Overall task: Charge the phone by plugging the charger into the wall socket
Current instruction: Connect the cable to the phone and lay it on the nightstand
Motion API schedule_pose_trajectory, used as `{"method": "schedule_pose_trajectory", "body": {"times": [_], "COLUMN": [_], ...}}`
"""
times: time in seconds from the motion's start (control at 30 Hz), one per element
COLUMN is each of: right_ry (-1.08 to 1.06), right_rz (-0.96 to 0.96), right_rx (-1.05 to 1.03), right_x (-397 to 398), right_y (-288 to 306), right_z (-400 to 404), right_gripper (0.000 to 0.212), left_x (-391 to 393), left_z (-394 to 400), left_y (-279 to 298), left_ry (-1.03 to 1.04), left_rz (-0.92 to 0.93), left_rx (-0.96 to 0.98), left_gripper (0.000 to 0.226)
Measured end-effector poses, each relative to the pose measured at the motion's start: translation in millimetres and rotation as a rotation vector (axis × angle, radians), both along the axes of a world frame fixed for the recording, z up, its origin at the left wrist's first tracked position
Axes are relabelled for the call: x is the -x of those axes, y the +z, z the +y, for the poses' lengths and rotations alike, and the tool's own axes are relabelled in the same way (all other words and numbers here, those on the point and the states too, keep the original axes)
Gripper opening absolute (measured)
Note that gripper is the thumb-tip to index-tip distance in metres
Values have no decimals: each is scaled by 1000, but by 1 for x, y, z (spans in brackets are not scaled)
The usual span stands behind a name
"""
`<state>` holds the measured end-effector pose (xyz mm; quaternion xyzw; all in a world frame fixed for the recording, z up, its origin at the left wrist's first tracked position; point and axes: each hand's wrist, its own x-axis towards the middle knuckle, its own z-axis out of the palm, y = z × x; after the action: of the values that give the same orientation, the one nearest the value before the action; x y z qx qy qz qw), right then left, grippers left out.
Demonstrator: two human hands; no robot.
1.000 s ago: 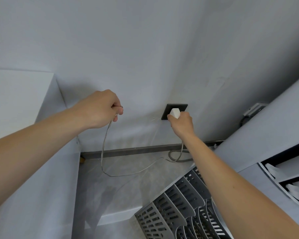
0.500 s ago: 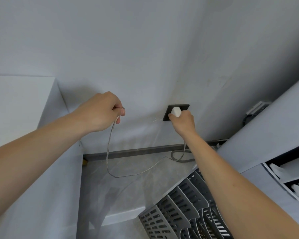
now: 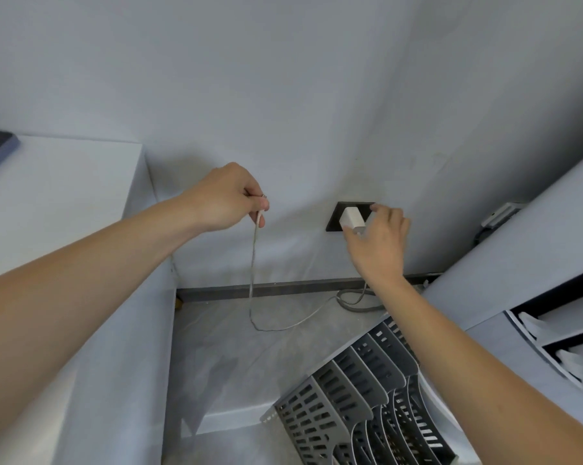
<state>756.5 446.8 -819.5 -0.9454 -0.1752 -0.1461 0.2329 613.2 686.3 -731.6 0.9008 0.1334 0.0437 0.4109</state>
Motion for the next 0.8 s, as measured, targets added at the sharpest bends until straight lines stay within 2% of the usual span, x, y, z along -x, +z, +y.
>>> {"method": "schedule_pose_trajectory", "body": {"times": [0.03,0.07,0.1,0.13,0.2,0.27,0.37,0.47,0.63,0.73,0.8], "right_ry": [44,107,169,216,313,410,502,483,503,561,597], "right_rz": [-98,-86,46,277,750,956,1051,1003,977,996,994], "right_rx": [-42,-130,-249,-358,-500,-564,-698,-751,-749,-723,-708], "right_x": [11,23,37,52,82,105,127,140,162,181,194], "right_y": [5,10,17,25,36,41,51,59,71,79,83], "right_z": [1,5,13,21,36,47,54,59,72,85,95], "right_gripper": [49,38,28,20,21,26,30,31,30,26,25], "left_x": [1,2,4,6,9,15,25,38,92,148,184], "left_z": [-1,-2,-4,-5,-7,-7,-6,-5,33,79,106], "left_y": [2,5,7,10,15,18,22,29,62,81,82], "left_ry": [6,11,20,33,61,88,143,186,302,475,609], "left_rz": [-4,-5,0,9,28,38,49,57,-82,-192,-203], "left_rx": [41,80,121,164,235,290,394,442,241,92,-80], "left_gripper": [18,18,19,19,19,17,20,25,23,19,18]}}
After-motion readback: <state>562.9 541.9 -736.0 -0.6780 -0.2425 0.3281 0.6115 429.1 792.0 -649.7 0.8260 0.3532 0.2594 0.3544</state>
